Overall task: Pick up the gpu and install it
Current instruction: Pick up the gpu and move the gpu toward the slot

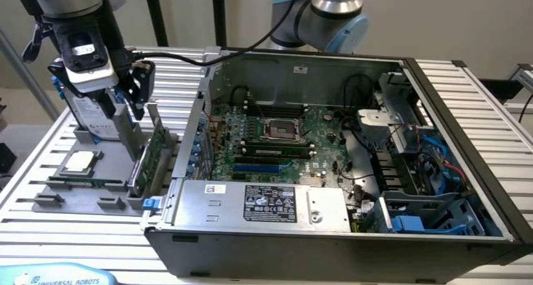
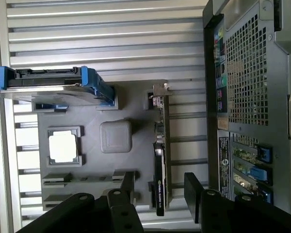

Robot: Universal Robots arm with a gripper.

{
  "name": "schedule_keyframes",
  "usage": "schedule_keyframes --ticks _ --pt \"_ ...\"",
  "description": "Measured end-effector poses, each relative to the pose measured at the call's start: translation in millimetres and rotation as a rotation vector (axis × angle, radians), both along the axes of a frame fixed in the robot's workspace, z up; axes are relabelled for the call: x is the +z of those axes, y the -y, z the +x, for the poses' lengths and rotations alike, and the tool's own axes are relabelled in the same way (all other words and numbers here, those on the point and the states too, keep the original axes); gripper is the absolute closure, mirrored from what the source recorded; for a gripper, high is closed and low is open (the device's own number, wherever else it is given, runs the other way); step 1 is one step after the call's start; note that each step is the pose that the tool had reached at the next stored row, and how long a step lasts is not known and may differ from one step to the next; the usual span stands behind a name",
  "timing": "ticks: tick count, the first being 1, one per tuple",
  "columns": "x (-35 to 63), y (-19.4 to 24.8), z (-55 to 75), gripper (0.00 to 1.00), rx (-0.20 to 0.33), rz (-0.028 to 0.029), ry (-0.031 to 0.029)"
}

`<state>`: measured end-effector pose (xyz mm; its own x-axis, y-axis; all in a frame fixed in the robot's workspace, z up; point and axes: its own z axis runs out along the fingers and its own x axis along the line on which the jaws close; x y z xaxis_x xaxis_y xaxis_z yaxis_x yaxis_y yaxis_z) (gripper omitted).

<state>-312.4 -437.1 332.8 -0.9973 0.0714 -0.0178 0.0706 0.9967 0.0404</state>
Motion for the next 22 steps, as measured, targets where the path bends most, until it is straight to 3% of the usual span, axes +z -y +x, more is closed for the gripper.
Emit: schedule_keyframes --ticks 22 --pt "-40.0 1.3 3.1 0.46 0.0 -0.0022 0.0008"
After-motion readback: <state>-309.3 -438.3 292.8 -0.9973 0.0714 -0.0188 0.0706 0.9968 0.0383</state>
